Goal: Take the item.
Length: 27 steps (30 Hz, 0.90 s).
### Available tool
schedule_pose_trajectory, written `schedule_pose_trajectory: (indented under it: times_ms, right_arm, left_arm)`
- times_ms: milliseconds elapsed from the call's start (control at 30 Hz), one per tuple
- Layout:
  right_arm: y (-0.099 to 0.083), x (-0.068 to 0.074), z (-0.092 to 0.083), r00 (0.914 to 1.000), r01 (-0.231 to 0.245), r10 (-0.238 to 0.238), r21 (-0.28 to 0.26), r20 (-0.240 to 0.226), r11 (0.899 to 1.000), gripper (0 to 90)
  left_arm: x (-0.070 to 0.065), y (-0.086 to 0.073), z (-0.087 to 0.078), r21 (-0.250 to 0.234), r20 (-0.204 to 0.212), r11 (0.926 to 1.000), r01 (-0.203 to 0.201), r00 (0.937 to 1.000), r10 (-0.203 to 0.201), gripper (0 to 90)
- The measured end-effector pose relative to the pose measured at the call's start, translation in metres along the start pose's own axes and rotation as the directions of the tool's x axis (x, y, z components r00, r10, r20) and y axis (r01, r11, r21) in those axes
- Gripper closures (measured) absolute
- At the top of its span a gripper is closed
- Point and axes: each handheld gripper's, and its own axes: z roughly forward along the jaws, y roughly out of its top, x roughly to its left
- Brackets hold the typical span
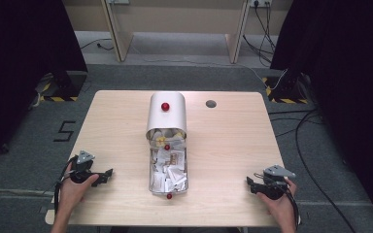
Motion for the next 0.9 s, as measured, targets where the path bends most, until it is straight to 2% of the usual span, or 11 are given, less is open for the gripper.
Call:
schedule_pose_trajectory:
  times_ms: [633, 900]
  right_arm:
    - [0.0003, 0.0009, 0.0001, 1.0, 0.008, -0.008, 0.002, -0.004, 1.0, 25.4]
    - [0.0001, 0.0018, -0.0005, 0.9997, 0.017, -0.017, -0.003, -0.018, 1.0, 28.1]
  left_arm:
    - [-0.0001, 0.0, 0.0001, -0.002, 0.0, 1.0, 0.002, 1.0, -0.002, 0.0]
    - [-0.0001, 0.0, 0.0001, -0.001, 0.0, 1.0, 0.002, 1.0, -0.002, 0.0]
